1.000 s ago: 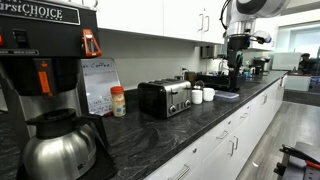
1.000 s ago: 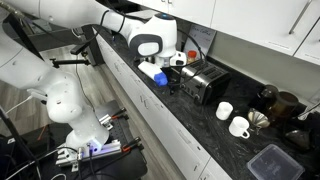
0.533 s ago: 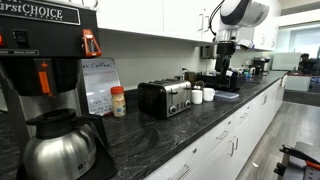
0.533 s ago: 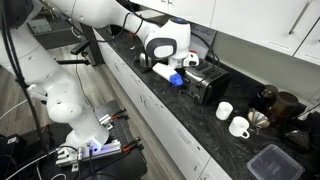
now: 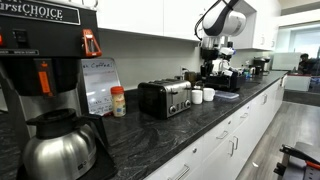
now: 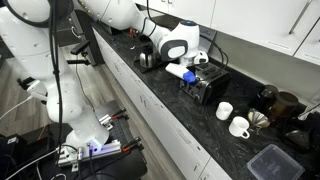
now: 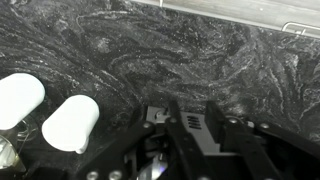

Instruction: Push down the toaster lever to the right.

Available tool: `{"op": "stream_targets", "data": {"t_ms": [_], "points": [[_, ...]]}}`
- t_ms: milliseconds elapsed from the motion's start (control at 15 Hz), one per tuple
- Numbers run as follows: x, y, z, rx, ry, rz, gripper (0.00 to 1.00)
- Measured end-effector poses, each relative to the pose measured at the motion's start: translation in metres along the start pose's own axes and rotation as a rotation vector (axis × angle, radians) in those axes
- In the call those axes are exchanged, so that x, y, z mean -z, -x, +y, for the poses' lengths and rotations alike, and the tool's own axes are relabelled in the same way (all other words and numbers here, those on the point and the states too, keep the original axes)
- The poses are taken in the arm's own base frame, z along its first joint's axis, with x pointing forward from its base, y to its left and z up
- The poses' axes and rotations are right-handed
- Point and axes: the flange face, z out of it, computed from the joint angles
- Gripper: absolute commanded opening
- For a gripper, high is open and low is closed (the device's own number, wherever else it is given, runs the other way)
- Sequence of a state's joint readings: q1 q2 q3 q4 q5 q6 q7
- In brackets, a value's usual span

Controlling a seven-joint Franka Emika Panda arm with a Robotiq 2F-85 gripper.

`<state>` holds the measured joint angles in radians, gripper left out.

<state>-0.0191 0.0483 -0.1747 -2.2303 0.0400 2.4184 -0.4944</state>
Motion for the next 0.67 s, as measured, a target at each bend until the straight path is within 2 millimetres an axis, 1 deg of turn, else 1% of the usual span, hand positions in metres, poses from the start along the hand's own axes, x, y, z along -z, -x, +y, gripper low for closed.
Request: {"op": "stream_targets", "data": {"t_ms": [133, 400, 667], "points": [[-0.009, -0.014, 0.002, 0.006, 0.013, 0.011, 0.00], [-0.023, -0.036, 0.009, 0.012, 0.024, 0.018, 0.00], [-0.030, -0.056, 0.011, 0.018, 0.027, 0.027, 0.00]]}}
